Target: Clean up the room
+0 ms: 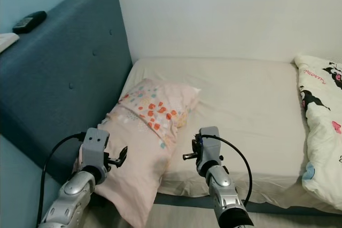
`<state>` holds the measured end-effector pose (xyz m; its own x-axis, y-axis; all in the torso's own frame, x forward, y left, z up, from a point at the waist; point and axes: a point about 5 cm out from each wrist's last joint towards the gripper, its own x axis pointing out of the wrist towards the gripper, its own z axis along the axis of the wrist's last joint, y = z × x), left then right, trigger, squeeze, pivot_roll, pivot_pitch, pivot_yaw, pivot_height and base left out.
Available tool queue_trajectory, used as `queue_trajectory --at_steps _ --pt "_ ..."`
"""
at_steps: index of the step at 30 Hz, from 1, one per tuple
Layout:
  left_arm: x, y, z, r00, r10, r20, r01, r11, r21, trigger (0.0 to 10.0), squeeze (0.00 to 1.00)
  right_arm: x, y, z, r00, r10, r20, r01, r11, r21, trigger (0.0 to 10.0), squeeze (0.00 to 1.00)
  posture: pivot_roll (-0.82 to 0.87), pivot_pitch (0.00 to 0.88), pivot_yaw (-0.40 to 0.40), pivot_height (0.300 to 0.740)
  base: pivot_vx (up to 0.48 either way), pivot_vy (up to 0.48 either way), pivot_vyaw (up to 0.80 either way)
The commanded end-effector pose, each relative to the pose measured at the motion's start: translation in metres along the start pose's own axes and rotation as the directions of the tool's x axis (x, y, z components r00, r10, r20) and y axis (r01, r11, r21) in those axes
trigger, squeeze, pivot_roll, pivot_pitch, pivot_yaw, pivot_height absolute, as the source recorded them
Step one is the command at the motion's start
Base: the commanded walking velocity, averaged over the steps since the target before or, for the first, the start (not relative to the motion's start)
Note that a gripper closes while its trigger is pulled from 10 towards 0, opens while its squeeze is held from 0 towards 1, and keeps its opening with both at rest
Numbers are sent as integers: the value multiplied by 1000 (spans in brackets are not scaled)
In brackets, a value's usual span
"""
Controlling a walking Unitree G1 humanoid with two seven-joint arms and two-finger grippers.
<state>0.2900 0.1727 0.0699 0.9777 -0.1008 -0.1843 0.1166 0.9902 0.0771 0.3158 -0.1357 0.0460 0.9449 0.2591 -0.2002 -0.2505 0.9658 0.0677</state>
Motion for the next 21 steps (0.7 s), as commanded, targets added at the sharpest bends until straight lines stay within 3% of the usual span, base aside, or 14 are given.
queue_trajectory --at_steps 1,15,18,21 --pt "-1 0 -5 1000 -6 -14 6 1000 10 10000 0 -3 -1 -8 1000 -5 -30 5 1000 0 10000 0 22 118 -20 740 0 0 0" --pt "-2 -2 -8 1000 -22 -10 23 1000 4 10000 0 -4 0 -9 1000 -3 -30 3 1000 7 10000 0 20 106 -17 740 0 0 0" --pt "-2 -3 -21 998 -27 -64 26 1000 -1 10000 0 -5 -2 -16 997 0 -78 -3 999 -34 10000 0 16 100 -19 740 0 0 0" --pt "-5 -3 -39 988 -22 -154 31 998 59 10000 0 -11 -3 -33 983 11 -182 -37 989 -140 10000 0 10 98 -16 740 0 0 0"
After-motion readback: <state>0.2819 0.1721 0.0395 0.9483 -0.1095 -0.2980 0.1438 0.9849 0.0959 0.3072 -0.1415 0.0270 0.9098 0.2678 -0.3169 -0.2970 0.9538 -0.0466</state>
